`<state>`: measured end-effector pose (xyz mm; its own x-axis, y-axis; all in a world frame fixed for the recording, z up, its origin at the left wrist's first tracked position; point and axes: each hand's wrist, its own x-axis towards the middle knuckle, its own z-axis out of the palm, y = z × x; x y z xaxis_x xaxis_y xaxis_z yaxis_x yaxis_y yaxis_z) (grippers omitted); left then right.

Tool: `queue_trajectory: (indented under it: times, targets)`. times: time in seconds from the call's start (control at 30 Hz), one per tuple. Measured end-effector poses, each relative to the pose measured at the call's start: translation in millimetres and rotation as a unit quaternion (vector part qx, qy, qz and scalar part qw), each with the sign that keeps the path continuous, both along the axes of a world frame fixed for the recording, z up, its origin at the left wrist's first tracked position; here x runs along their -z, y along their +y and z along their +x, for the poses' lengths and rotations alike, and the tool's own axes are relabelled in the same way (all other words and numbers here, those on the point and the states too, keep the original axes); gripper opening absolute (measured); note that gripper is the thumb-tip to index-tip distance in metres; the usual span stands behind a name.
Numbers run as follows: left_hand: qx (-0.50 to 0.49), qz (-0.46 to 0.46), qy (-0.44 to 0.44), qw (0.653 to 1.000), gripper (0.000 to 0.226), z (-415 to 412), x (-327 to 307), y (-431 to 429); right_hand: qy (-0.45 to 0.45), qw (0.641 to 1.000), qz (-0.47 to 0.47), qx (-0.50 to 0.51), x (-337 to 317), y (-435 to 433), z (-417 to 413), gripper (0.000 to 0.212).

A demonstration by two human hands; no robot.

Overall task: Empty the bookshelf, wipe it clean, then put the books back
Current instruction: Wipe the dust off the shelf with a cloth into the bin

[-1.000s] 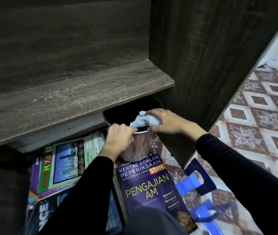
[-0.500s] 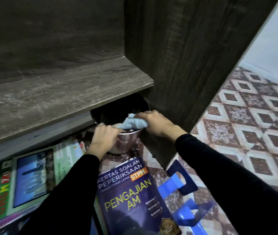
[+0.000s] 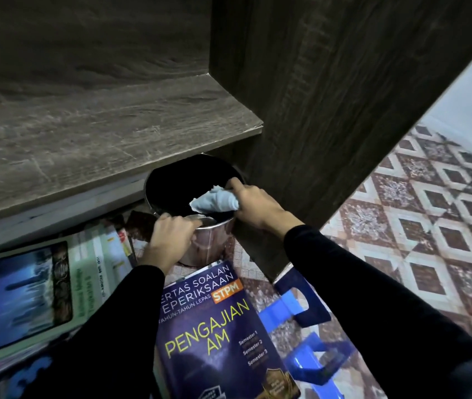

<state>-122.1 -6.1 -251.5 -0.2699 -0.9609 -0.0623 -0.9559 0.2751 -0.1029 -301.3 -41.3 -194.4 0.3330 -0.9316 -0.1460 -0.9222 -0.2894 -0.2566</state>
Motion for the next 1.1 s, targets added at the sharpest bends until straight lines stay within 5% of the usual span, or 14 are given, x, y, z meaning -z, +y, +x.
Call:
queue_trajectory:
  times: [0.37, 0.53, 0.7, 0.77, 0.87, 0.93, 1.1]
  targets:
    - [0.023, 0.073, 0.018, 0.997, 0.026, -4.0, 3.6, -0.2, 0.014, 0.999, 0.02, 0.026, 8.7, 1.8, 2.2, 0.046]
    - [-0.043, 0.134, 0.188, 0.972, 0.044, -10.7, -10.3, 1.8, 0.004, 0.999, 0.021, 0.035, 8.8, 1.8, 5.3, 0.047]
    - [-0.248, 0.201, 0.473, 0.821, 0.08, -16.2, -21.1, -9.7, 0.0, 1.0, -0.022, 0.01, 7.5, 6.8, 4.3, 0.056]
    - [-0.318, 0.216, 0.612, 0.691, 0.081, -20.2, -27.5, -18.7, -0.015, 0.998, -0.054, -0.028, 8.1, 10.7, 2.2, 0.06]
    - [-0.347, 0.237, 0.769, 0.482, 0.038, -16.7, -37.2, -30.1, -0.018, 0.989, -0.089, -0.112, 10.3, 20.9, -4.7, 0.063]
    - [-0.365, 0.215, 0.785, 0.452, 0.026, -11.1, -38.3, -32.7, 0.005, 0.98, -0.116, -0.16, 12.5, 27.6, -13.2, 0.063]
    - [-0.38, 0.176, 0.766, 0.488, 0.026, -14.2, -39.3, -28.3, -0.002, 0.977, -0.139, -0.163, 12.0, 36.2, -23.5, 0.063]
